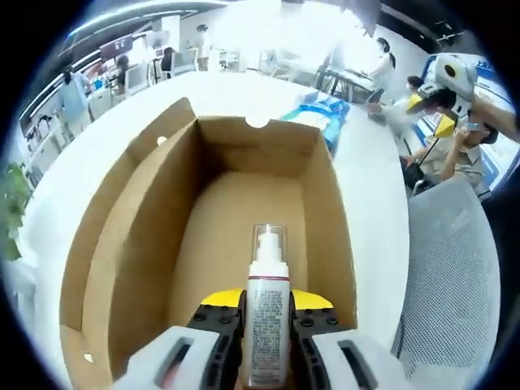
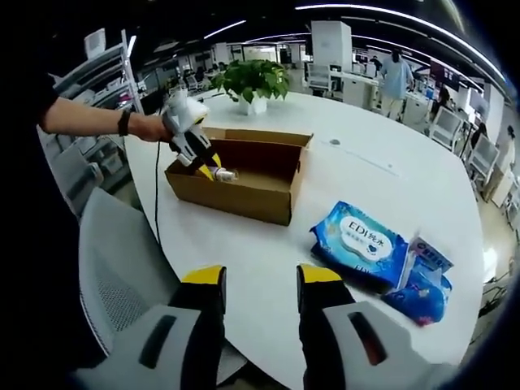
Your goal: Operate the shoe box by opening the lid, removing the specified soft item, and placing it in the target area until the item is outside and the box remains undamaged.
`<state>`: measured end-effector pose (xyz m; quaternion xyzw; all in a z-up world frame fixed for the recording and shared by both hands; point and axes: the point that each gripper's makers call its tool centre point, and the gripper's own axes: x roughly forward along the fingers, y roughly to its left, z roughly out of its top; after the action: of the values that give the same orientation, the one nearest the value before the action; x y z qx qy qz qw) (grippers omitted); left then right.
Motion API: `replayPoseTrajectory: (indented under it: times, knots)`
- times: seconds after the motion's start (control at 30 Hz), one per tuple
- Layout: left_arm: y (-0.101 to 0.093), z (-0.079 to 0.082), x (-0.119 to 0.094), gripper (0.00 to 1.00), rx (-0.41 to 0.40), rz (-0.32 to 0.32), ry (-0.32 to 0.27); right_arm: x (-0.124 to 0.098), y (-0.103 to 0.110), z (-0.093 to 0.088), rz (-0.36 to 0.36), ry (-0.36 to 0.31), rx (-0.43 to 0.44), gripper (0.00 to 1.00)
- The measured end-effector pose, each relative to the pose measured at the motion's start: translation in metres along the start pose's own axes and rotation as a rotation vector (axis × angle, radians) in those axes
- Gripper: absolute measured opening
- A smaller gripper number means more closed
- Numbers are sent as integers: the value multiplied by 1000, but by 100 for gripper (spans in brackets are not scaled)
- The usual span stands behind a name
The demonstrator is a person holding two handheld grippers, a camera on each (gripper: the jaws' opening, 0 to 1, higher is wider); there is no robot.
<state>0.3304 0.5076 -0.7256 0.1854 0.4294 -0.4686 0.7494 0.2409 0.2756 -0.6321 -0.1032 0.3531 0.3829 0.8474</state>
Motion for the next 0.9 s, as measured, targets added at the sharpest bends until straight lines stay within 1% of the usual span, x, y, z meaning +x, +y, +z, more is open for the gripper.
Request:
replayPoseTrajectory:
  times: [0.3, 0.43, 0.63, 0.67, 0.73, 0.9]
  knots:
    - [-19, 39, -10, 20, 111, -22, -68, 3, 0, 7, 6, -13, -15, 33]
    - [-35, 61, -16, 20, 174, -40, -102, 4, 1, 11, 12, -20, -38, 33]
    - [-55, 86, -22, 20, 229, -73, -145, 5, 1, 20, 17, -39, -54, 34]
    - [-61, 93, -23, 20, 247, -84, -159, 6, 1, 21, 18, -40, -58, 34]
    - [-70, 101, -25, 20, 279, -98, -170, 7, 1, 22, 19, -37, -68, 34]
    - [-89, 111, -26, 20, 355, -118, -166, 7, 2, 24, 23, -41, -85, 34]
